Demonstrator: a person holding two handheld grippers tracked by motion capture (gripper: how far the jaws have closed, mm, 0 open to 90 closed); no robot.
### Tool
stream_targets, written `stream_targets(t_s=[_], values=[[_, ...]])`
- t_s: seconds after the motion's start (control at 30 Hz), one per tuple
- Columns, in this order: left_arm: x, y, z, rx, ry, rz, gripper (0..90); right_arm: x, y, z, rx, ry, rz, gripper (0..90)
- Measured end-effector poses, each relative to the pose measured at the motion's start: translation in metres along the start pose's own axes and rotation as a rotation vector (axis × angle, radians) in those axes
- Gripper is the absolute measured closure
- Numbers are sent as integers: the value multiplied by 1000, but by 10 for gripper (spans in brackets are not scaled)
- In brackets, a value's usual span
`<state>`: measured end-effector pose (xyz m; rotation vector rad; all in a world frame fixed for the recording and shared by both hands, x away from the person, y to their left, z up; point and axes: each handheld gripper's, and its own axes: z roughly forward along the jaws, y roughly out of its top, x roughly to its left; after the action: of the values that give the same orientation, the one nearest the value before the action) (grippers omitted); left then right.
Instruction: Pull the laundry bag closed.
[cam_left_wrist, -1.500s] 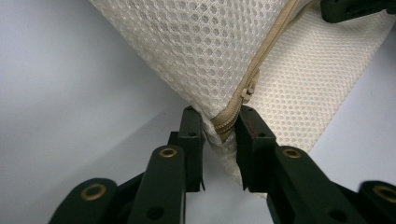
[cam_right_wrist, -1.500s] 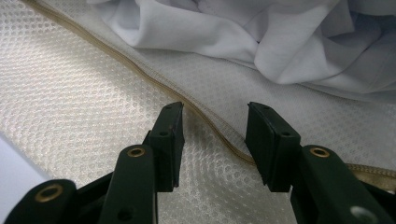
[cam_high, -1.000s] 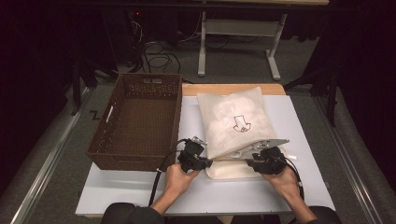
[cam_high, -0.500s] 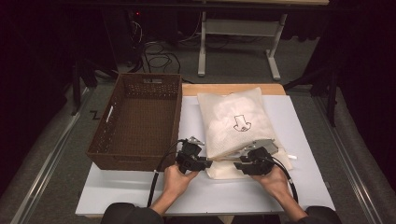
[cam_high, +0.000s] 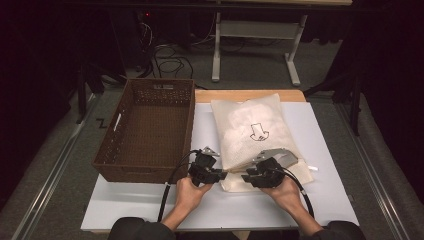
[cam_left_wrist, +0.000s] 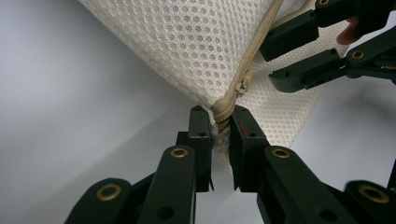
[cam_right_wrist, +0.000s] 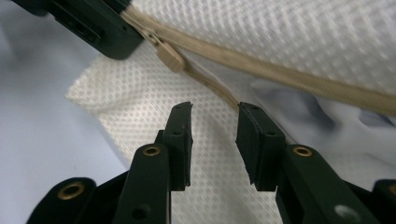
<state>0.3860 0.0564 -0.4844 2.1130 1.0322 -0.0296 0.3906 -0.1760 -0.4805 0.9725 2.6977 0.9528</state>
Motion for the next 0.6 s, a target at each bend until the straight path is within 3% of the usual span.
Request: stream_targets(t_s=[0.4, 0.6], values=[[1, -1, 4, 15, -1, 4, 796, 11, 14, 12, -9, 56, -49, 733], [1, -1, 5, 16, -1, 2, 798, 13, 16, 11, -9, 70, -45, 787]])
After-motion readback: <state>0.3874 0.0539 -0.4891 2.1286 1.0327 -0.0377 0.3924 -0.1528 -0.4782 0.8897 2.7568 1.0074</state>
